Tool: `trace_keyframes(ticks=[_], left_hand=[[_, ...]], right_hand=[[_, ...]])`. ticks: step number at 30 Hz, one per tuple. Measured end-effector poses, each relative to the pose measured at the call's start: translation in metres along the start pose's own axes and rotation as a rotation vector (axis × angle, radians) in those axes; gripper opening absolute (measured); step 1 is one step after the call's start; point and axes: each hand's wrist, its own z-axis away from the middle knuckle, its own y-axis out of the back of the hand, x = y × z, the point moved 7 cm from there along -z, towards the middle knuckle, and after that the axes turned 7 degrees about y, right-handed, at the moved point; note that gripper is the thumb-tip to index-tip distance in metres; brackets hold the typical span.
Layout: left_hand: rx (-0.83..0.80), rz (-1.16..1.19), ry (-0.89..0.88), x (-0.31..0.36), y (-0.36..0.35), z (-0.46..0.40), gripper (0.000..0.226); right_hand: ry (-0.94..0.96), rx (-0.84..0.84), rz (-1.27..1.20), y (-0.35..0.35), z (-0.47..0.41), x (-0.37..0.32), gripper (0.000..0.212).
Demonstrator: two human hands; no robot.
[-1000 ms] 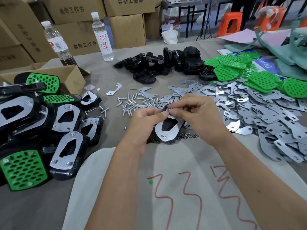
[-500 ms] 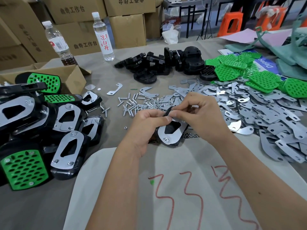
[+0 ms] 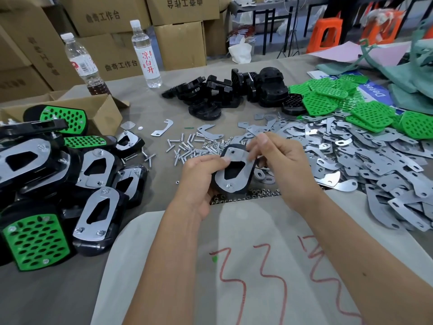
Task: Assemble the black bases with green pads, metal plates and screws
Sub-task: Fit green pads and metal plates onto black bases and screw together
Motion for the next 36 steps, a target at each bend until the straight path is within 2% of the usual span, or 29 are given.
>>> trace_keyframes(ticks=[2,5,9,13,16,19,21,23,25,26,28,30,32,36], left_hand=[[0.009,-0.026,0.002,-0.001,0.000,0.000,0.022],[0.024,-0.023,0.010,-0.002,0.001,0.000,0.032],[0.016,-0.015,0.014,-0.002,0.001,-0.001,0.016],[0.013,-0.027,0.002,-0.002,0.000,-0.002,0.027],[0.028,-0.013,0.013,-0.003,0.002,-0.003,0.019],[0.029,-0.036,0.011,-0.003,0.002,-0.003,0.018],[0.041,-0.024,0.003,-0.003,0.002,-0.003,0.018],[0.080,0.049,0.005,-0.001,0.006,-0.003,0.022],[0.151,0.141,-0.010,0.003,0.014,-0.004,0.029],[0.189,0.190,-0.030,0.005,0.019,-0.004,0.028],[0.237,0.301,-0.092,0.011,0.031,-0.006,0.010],[0.246,0.408,-0.129,0.015,0.040,-0.006,0.015],[0.232,0.486,-0.140,0.016,0.045,-0.009,0.016],[0.243,0.525,-0.123,0.013,0.046,-0.011,0.013]], right_hand=[[-0.006,-0.054,0.035,-0.004,0.000,0.004,0.033],[-0.020,-0.135,0.078,-0.013,-0.001,0.008,0.038],[-0.040,0.049,-0.026,0.001,-0.003,0.008,0.057],[-0.021,-0.070,0.043,-0.012,-0.001,0.006,0.039],[-0.049,0.038,-0.035,-0.006,-0.002,0.006,0.049],[-0.051,-0.028,0.008,-0.010,0.000,0.003,0.037],[-0.019,-0.047,0.039,-0.012,0.001,0.002,0.043],[0.010,0.030,0.001,-0.006,0.001,-0.001,0.058],[0.032,0.039,0.050,-0.002,0.000,-0.001,0.054],[0.054,0.005,0.127,-0.002,-0.001,-0.002,0.044],[0.098,-0.151,0.318,-0.012,-0.001,-0.004,0.020],[0.136,-0.400,0.536,-0.033,0.004,-0.002,0.005],[0.167,-0.587,0.695,-0.050,0.011,0.004,0.017],[0.162,-0.638,0.636,-0.057,0.010,0.001,0.017]])
